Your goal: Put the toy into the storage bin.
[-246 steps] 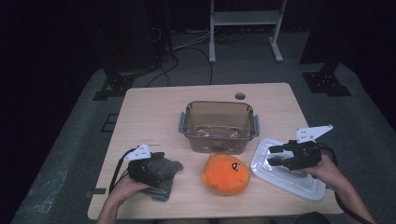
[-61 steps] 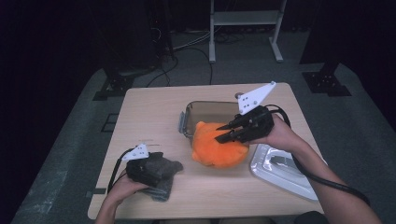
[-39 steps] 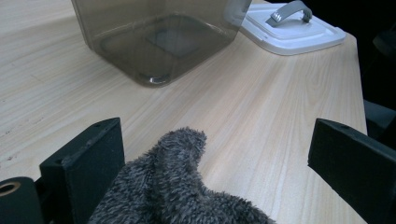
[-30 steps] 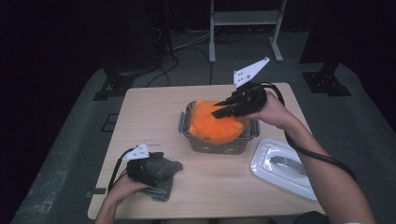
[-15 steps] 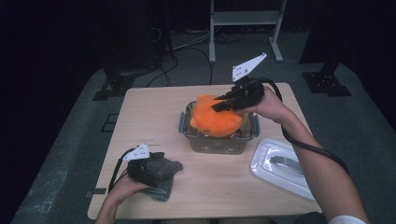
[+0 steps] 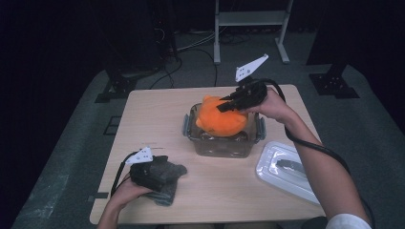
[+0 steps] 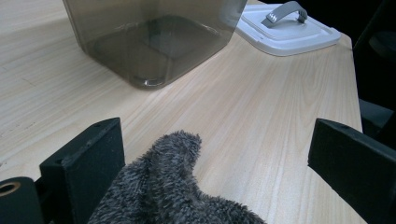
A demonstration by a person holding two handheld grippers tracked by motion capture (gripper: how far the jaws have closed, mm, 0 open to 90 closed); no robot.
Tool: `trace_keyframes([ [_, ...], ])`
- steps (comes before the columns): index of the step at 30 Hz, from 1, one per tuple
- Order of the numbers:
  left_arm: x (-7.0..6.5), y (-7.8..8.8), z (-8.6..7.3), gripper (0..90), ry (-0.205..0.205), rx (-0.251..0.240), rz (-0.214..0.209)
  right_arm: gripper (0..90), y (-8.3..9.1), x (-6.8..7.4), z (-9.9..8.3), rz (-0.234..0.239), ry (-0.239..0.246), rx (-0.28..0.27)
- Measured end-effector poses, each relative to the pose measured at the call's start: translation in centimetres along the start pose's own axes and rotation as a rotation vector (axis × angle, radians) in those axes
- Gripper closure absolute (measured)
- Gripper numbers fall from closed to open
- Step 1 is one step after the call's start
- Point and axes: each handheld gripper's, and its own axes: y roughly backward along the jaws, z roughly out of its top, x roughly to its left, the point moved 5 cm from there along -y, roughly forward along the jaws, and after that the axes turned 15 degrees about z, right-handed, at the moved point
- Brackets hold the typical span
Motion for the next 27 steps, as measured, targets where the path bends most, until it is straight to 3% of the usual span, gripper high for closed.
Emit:
trace_keyframes([
  [27,-0.1,-0.1,-0.1,2.9,-0.003,0.009,-0.006,73.1,-1.8,-3.5,-2.6,0.003,-0.064,0.009],
])
